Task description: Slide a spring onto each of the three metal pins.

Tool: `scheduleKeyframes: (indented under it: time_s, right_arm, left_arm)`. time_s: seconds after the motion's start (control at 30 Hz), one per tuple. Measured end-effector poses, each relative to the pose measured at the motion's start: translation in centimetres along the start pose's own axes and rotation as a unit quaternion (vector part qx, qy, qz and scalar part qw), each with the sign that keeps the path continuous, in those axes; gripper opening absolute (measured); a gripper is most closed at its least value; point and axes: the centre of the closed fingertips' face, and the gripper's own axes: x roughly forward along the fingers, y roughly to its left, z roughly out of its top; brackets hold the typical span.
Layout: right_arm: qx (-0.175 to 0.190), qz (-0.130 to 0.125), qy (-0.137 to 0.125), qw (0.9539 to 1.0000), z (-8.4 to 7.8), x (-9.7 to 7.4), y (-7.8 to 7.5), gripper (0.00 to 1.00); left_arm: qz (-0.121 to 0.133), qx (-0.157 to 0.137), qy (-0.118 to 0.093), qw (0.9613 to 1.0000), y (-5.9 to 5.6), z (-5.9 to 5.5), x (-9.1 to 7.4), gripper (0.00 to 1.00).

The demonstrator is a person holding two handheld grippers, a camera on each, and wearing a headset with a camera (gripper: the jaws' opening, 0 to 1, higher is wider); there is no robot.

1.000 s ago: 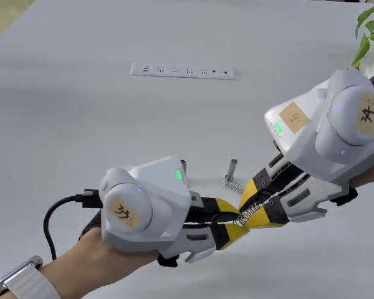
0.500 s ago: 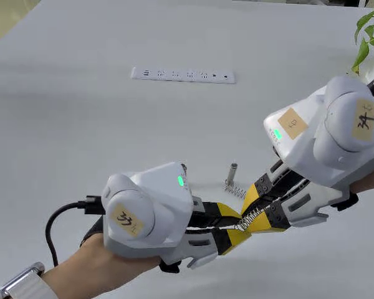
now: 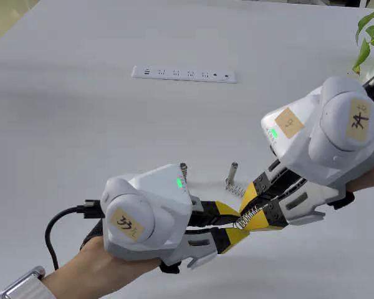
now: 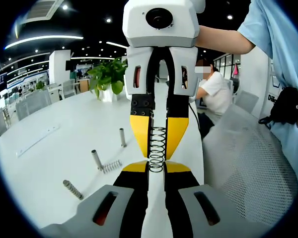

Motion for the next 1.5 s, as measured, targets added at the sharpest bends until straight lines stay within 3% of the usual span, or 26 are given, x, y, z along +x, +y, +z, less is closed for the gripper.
scheduleKeyframes:
  time_s: [0.2, 0.33, 0.43, 0.57, 0.93, 1.13, 1.23, 1.5]
  right_arm:
    - [-0.001, -0.002, 0.007, 1.0000, -0.5, 0.2, -0.3, 0.08]
    - [0.001, 0.001, 0.010, 0.9999, -0.8, 0.3, -0.3, 0.08]
    - [0.003, 0.003, 0.014, 0.9999, -1.1, 0.3, -0.2, 0.08]
    - [0.000, 0.006, 0.021, 0.9998, -1.4, 0.4, -0.1, 0.08]
    - [-0.004, 0.011, 0.030, 0.9995, -1.8, 0.3, -0.3, 0.08]
    - [-0.009, 0.010, 0.038, 0.9992, -2.1, 0.0, -1.1, 0.08]
    - [-0.016, 0.008, 0.050, 0.9986, -2.4, -0.3, -1.9, 0.08]
    - [-0.036, -0.001, 0.076, 0.9964, -2.4, -1.7, -4.2, 0.08]
  left_arm:
    - [0.019, -0.021, -0.004, 0.9996, 0.6, -0.6, -0.4, 0.16]
    - [0.048, -0.048, -0.005, 0.9977, 1.3, -1.6, -0.8, 0.27]
    - [0.066, -0.050, -0.004, 0.9965, 1.7, -2.3, -1.3, 0.40]
    - [0.098, -0.070, -0.009, 0.9927, 2.7, -2.7, -2.0, 0.61]
    - [0.162, -0.097, -0.016, 0.9818, 5.2, -4.0, -4.1, 0.86]
    - [0.186, -0.110, -0.013, 0.9763, 6.0, -4.8, -5.0, 0.98]
    - [0.198, -0.104, -0.006, 0.9747, 6.2, -5.4, -5.5, 0.99]
    - [0.198, -0.112, 0.001, 0.9737, 6.2, -5.9, -5.7, 0.99]
